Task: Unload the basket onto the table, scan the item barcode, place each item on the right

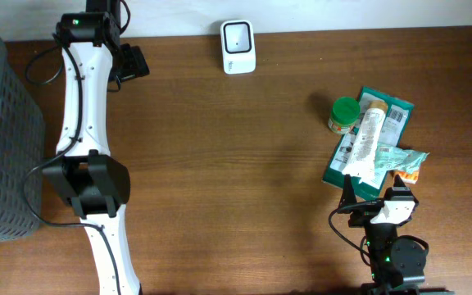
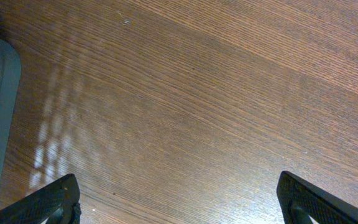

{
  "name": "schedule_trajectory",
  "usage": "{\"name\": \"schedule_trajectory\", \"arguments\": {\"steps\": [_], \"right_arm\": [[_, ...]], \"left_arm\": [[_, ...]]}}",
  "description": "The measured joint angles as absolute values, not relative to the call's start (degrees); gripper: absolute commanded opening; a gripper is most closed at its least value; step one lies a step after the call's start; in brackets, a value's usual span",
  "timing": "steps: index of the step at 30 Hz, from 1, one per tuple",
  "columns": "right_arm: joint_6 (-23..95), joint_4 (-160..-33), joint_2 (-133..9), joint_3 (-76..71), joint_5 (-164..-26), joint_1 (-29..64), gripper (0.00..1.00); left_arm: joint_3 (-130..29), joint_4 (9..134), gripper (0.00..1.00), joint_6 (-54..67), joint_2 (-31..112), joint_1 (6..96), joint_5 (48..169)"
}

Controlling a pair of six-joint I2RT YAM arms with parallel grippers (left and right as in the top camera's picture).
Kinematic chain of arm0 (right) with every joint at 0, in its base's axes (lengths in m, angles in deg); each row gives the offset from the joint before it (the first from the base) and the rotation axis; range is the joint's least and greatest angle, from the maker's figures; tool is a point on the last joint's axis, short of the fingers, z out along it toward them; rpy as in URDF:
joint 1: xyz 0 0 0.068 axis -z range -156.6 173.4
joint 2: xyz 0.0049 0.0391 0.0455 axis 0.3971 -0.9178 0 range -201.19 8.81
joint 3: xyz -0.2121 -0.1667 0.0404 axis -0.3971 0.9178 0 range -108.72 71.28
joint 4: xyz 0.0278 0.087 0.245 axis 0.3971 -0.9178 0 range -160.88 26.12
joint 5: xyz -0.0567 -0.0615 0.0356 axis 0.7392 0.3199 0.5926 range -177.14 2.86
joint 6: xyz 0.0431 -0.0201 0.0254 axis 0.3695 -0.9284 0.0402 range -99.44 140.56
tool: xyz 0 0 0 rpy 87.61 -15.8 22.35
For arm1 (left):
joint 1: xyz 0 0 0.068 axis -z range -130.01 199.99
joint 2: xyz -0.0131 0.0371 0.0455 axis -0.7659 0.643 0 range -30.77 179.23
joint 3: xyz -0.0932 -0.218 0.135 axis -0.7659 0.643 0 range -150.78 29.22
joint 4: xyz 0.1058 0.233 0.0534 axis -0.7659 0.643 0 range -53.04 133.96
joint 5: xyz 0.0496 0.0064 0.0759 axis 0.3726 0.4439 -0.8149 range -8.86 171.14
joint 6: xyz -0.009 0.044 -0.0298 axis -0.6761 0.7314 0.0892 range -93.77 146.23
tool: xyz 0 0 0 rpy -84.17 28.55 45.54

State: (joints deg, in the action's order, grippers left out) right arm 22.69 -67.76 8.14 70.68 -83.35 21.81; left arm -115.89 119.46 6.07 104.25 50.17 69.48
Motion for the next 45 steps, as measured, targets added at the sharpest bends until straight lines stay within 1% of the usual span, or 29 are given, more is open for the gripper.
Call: {"name": "schedule_trajectory", "arguments": {"steps": [14,17,20,22,24,26,27,30,31,32,34,39,45], "right_arm": [[22.72,-67.76,8.14,70.68,-83.37,21.81,0.98],[22.69,-67.76,8.14,70.68,-83.55,21.81,0.98],[22.69,-67.76,8.19,70.68,-83.55,21.81,0.98],[22.72,-67.76,8.19,70.68,-83.55,21.81,0.98],[22.72,-67.78,8.23,70.68,-83.57,21.81,0.98],[22.72,-67.78,8.19,70.65,-83.59,21.81,0.98],[22.69,-67.74,8.23,70.65,-83.57,21.81,0.98],[22.69,-67.78,8.23,70.65,-83.59,21.81,0.98],[22.72,-67.78,8.23,70.65,-83.57,21.81,0.98],[22.69,-67.82,8.19,70.65,-83.63,21.81,0.98],[22.69,-67.80,8.19,70.65,-83.66,21.81,0.98],[22.69,-67.80,8.19,70.65,-83.74,21.81,0.98],[22.72,-67.78,8.19,70.65,-83.72,21.81,0.98]], "left_arm": [[-115.70,119.48,0.99,6.05,102.92,50.35,69.50],[-113.71,119.31,0.99,6.05,93.54,50.57,69.50],[-105.34,118.08,0.99,6.07,75.69,50.61,68.59],[-98.69,117.21,0.99,6.05,67.10,50.63,66.75],[-84.64,111.39,0.99,6.20,55.01,50.65,64.04],[-66.98,95.53,0.99,8.43,44.65,50.61,63.17],[-59.39,90.89,0.99,9.78,40.61,50.61,63.47],[-37.62,70.87,0.99,17.74,28.35,49.76,69.20],[-33.08,67.37,0.99,20.82,25.02,49.45,71.54],[-27.57,60.66,0.99,23.84,21.33,49.15,74.29],[-17.19,51.38,0.99,29.46,13.75,48.99,78.29],[1.17,37.85,0.99,35.38,1.85,48.99,82.36],[16.67,29.67,0.99,43.64,-10.71,48.99,85.26]]}}
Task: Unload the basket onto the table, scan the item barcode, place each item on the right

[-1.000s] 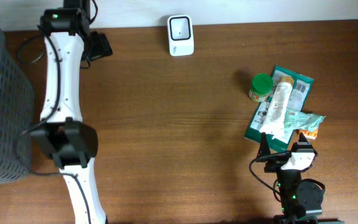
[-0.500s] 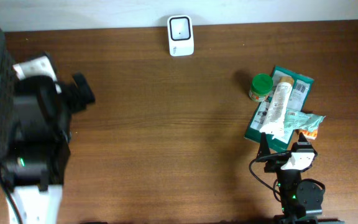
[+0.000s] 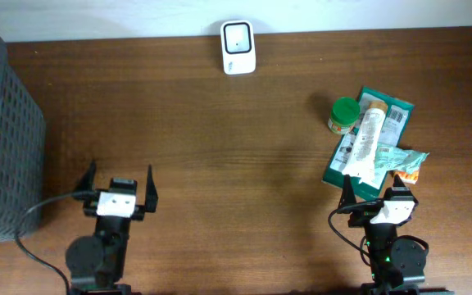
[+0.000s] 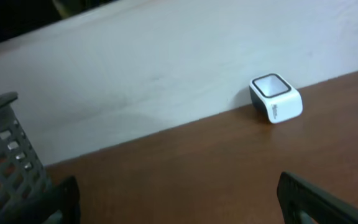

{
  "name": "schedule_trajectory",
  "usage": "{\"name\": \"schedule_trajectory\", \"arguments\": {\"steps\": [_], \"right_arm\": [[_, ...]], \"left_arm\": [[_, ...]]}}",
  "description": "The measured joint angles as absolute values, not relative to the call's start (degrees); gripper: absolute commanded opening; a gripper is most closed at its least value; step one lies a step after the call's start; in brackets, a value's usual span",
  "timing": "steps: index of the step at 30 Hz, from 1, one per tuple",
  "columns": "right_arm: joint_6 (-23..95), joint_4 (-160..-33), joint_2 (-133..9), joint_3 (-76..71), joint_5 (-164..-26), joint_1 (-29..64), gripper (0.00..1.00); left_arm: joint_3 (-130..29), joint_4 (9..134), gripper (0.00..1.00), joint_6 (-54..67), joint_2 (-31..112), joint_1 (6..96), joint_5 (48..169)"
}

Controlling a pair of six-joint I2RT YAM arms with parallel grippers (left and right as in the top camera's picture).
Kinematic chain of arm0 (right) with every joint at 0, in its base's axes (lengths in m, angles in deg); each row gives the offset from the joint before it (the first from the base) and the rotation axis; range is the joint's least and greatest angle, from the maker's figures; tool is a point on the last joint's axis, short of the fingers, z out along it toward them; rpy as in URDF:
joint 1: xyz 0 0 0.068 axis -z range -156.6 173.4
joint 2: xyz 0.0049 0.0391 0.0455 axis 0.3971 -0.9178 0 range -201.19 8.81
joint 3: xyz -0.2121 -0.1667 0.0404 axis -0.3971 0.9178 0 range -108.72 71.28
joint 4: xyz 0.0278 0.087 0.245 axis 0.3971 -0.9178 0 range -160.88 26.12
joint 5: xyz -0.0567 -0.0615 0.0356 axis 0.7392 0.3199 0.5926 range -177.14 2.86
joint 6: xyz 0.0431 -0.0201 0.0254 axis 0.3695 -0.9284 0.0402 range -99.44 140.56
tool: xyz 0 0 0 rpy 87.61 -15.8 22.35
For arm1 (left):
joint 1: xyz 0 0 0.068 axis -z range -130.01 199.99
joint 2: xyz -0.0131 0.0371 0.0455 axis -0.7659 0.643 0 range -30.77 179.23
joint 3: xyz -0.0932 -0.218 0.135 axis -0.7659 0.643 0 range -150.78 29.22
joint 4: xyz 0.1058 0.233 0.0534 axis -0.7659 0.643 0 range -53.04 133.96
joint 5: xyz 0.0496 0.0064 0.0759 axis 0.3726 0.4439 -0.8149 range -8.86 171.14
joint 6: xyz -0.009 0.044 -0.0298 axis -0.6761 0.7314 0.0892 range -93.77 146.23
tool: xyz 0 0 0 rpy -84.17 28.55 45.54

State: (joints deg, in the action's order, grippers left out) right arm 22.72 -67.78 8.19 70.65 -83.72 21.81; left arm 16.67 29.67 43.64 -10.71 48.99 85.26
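Observation:
The white barcode scanner [image 3: 238, 47] stands at the back edge of the table, and the left wrist view also shows the scanner [image 4: 276, 98] against the wall. At the right lies a pile of items: a white tube [image 3: 367, 135] on a green packet [image 3: 396, 111], a green-lidded jar [image 3: 344, 113] and an orange wrapper [image 3: 409, 170]. My left gripper [image 3: 120, 184] sits at the front left, open and empty, its fingertips [image 4: 316, 199] wide apart. My right gripper [image 3: 374, 192] rests just in front of the pile and looks open.
A grey mesh basket [image 3: 2, 135] stands at the left edge, also seen as the basket [image 4: 11, 162] in the left wrist view. A white wall [image 4: 166, 56] runs behind the brown wooden table [image 3: 220, 139].
My left arm was stretched out to the far left corner with its camera facing down at the table. It is now folded back at the front left, facing the scanner. The right arm has not moved.

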Motion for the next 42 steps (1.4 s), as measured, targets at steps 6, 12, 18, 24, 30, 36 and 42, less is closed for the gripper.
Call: {"name": "schedule_trajectory", "arguments": {"steps": [6,12,18,24,30,36,42], "right_arm": [[22.69,-67.78,8.19,70.65,-83.74,21.81,0.98],[22.69,-67.78,8.19,70.65,-83.72,21.81,0.98],[22.69,-67.80,8.19,70.65,-83.74,21.81,0.98],[22.67,-67.80,8.19,70.65,-83.74,21.81,0.98],[22.74,-67.80,8.19,70.65,-83.72,21.81,0.98],[22.67,-67.80,8.19,70.65,-83.74,21.81,0.98],[22.69,-67.80,8.19,70.65,-83.74,21.81,0.98]], "left_arm": [[25.26,28.56,0.99,45.63,-18.78,48.99,85.48],[28.51,36.29,0.99,46.04,-29.27,48.99,85.52],[28.60,40.84,0.99,46.04,-29.97,48.99,85.52],[28.60,40.86,0.99,46.04,-29.97,48.99,85.50],[28.60,40.86,0.99,46.04,-29.97,48.99,85.50],[28.60,40.84,0.99,46.04,-29.97,48.99,85.50],[28.60,40.86,0.99,46.04,-29.97,48.99,85.50]]}}
